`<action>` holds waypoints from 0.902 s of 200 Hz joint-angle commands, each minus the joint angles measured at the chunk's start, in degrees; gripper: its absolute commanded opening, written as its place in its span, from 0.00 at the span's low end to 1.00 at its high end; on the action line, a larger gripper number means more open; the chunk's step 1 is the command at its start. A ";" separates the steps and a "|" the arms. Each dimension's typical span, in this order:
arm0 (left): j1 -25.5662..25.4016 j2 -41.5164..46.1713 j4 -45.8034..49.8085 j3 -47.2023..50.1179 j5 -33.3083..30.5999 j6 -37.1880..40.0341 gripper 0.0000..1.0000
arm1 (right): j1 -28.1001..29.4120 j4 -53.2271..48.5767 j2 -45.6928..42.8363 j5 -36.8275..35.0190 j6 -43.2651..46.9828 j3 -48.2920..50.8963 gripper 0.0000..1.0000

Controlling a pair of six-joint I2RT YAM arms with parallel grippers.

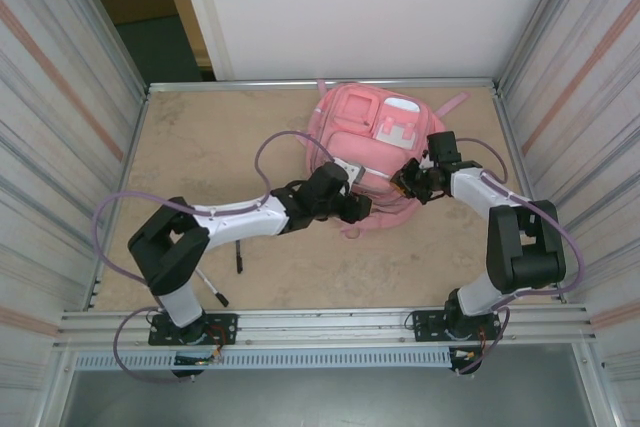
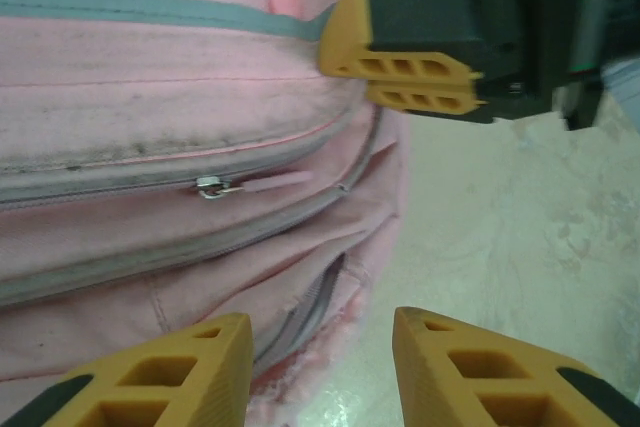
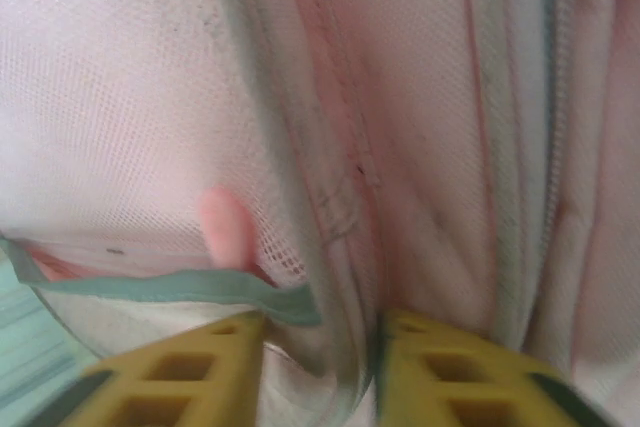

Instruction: Pack books, pencil case, and school supplies into a backpack

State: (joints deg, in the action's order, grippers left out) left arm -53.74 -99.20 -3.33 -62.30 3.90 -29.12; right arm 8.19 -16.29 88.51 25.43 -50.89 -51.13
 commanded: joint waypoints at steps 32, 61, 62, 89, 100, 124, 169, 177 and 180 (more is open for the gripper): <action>0.36 -4.05 9.17 -9.68 -5.24 -3.73 0.46 | 0.75 2.77 -3.40 9.31 -8.49 -4.00 0.00; 1.16 -5.67 11.33 -12.43 -4.42 -6.67 0.50 | 1.73 -1.12 -5.53 8.44 -8.52 -6.47 0.00; 1.13 -5.71 11.46 -12.55 -4.56 -6.75 0.50 | 1.74 -1.11 -5.53 8.47 -8.52 -6.49 0.00; 1.32 -7.06 16.11 -14.32 -9.25 -9.58 0.51 | 2.04 -1.68 -6.17 9.69 -9.16 -7.05 0.00; 1.52 -7.30 16.58 -14.49 -9.79 -9.84 0.51 | 2.22 -1.54 -6.50 9.91 -9.55 -6.91 0.00; 1.70 -7.38 15.93 -14.44 -10.35 -10.26 0.51 | 2.96 -1.42 -7.11 11.07 -10.10 -7.02 0.00; 3.10 -8.46 16.67 -15.85 -11.38 -11.28 0.47 | 5.68 -1.80 -9.96 9.57 -10.72 -6.93 0.00; 3.33 -8.72 16.68 -16.04 -11.29 -11.31 0.46 | 5.78 -1.91 -10.32 9.44 -10.67 -6.79 0.00; 3.43 -8.80 16.61 -16.16 -11.03 -11.33 0.44 | 5.78 -1.95 -10.50 9.33 -10.65 -6.74 0.00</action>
State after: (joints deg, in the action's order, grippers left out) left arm -51.24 -106.52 12.21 -76.64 -4.71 -39.29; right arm 12.71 -18.63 81.97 31.16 -61.19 -55.75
